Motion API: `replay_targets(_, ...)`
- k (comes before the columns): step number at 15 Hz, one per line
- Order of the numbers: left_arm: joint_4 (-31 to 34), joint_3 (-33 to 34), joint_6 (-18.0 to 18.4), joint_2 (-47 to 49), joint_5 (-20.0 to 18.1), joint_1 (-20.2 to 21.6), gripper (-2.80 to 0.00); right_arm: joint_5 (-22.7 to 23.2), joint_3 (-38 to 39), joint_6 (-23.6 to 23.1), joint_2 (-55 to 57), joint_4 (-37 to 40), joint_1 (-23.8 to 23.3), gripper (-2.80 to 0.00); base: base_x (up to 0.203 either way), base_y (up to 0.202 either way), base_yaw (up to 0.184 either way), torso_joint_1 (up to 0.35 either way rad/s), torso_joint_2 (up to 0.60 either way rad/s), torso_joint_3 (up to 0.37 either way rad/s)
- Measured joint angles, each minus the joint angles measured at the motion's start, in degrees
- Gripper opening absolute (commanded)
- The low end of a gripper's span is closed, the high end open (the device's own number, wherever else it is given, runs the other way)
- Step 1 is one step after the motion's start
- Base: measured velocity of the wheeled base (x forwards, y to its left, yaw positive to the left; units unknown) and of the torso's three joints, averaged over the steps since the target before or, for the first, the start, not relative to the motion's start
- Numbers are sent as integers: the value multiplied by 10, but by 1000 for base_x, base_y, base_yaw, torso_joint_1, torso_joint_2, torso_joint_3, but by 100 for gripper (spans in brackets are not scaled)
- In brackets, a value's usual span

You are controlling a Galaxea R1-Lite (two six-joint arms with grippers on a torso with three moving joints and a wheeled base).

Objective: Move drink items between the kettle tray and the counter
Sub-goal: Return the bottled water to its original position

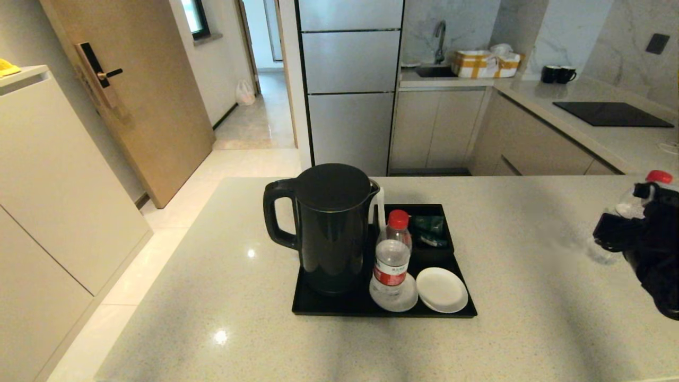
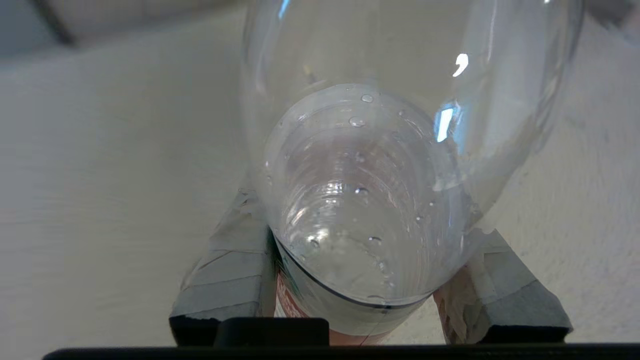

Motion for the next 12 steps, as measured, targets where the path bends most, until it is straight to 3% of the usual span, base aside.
replay_targets(4, 0, 0, 0, 0, 0, 1, -280, 61, 3, 38, -180, 215, 74, -280, 0, 0, 0, 0, 0, 0)
replay_targets(7, 0, 0, 0, 0, 0, 0, -280, 84, 11, 60, -289, 370, 199, -280, 0, 0, 0, 0, 0, 0)
replay_targets(9, 0, 0, 0, 0, 0, 0, -280, 81, 16, 66, -340, 443, 290, -280, 0, 0, 0, 0, 0, 0)
replay_targets(12, 0, 0, 0, 0, 0, 0, -280, 31, 18, 77, -366, 483, 407, -280, 0, 0, 0, 0, 0, 0)
